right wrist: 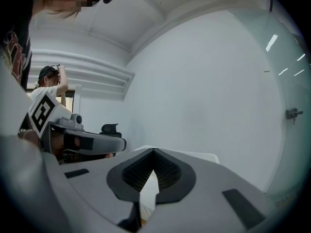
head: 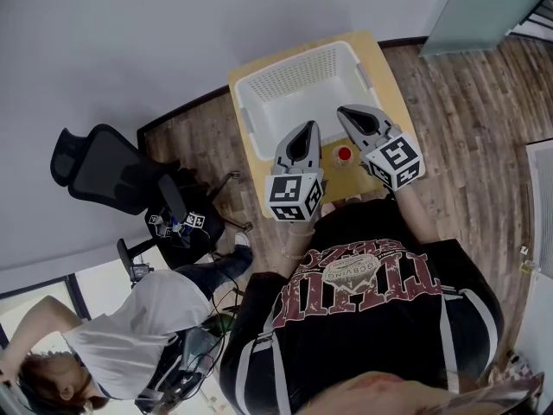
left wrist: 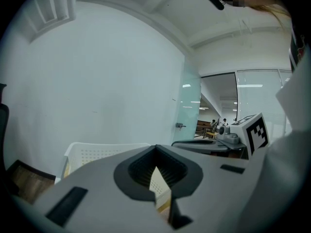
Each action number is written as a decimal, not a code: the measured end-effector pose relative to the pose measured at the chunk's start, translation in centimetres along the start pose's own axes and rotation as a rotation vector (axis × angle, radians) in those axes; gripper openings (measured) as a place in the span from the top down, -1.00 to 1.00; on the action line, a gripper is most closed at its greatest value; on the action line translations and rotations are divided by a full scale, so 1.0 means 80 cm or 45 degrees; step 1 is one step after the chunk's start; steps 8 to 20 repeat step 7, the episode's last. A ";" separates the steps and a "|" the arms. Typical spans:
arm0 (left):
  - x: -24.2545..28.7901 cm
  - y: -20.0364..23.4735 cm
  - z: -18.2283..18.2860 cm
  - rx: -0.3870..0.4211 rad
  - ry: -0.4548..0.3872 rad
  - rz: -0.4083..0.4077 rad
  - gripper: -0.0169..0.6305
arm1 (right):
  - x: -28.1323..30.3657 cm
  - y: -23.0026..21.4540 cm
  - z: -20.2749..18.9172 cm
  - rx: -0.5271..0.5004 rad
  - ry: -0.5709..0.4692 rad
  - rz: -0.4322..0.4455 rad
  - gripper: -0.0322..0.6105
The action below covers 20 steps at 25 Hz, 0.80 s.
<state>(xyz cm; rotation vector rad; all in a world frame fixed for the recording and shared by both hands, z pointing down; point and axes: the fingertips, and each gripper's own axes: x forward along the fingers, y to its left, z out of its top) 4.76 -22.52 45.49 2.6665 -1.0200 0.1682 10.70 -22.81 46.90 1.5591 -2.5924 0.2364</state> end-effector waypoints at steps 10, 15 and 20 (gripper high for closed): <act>0.000 0.003 0.003 0.011 0.000 -0.006 0.81 | 0.005 0.004 0.002 -0.008 0.006 0.009 0.85; 0.000 0.003 0.003 0.011 0.000 -0.006 0.81 | 0.005 0.004 0.002 -0.008 0.006 0.009 0.85; 0.000 0.003 0.003 0.011 0.000 -0.006 0.81 | 0.005 0.004 0.002 -0.008 0.006 0.009 0.85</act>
